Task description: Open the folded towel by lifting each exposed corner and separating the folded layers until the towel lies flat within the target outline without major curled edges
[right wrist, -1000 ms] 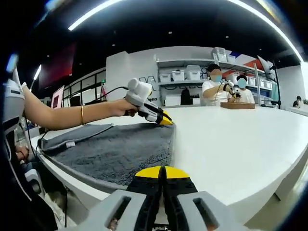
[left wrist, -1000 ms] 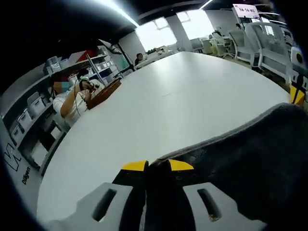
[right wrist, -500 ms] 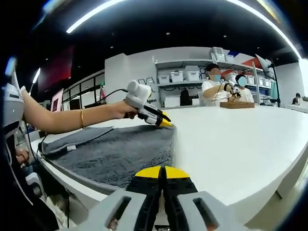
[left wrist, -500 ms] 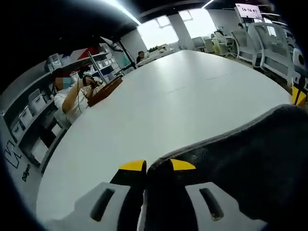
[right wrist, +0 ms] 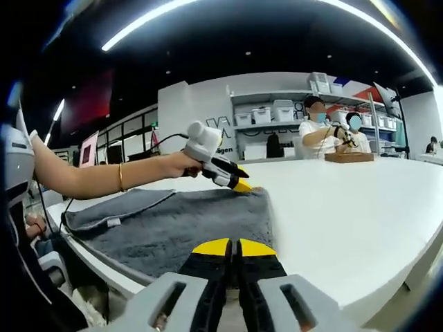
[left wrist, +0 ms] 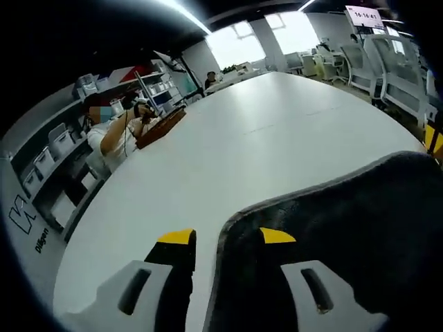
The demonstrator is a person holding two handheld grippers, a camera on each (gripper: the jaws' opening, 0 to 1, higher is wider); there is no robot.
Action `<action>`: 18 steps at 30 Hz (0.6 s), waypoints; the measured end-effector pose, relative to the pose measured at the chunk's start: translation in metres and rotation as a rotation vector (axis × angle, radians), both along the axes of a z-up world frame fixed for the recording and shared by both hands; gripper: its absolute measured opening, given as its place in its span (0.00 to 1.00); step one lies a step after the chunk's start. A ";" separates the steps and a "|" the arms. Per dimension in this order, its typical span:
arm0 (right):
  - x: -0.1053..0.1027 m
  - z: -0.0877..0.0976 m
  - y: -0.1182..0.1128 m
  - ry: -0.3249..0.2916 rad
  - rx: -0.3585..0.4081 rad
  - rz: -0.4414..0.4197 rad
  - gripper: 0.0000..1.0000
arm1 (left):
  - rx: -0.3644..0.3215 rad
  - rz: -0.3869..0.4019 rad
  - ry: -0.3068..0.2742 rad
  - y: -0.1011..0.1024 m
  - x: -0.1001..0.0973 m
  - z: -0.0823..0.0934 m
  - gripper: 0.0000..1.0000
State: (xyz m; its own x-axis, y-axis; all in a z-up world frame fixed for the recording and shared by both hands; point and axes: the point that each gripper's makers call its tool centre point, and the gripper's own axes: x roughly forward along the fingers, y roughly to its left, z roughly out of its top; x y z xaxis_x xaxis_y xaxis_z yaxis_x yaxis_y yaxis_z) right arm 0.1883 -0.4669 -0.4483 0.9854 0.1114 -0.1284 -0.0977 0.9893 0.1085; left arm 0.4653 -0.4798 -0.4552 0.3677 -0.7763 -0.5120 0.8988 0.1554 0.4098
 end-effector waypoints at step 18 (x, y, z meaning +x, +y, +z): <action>0.011 0.016 0.065 -0.015 -0.021 0.140 0.00 | -0.037 0.116 0.006 0.075 0.011 0.016 0.46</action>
State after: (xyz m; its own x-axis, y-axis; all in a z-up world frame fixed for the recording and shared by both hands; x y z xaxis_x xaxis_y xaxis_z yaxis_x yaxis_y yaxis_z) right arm 0.1993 -0.4018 -0.4322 0.9622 0.2458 -0.1171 -0.2368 0.9678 0.0854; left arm 0.4761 -0.4052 -0.4393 0.4531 -0.7473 -0.4861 0.8764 0.2737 0.3962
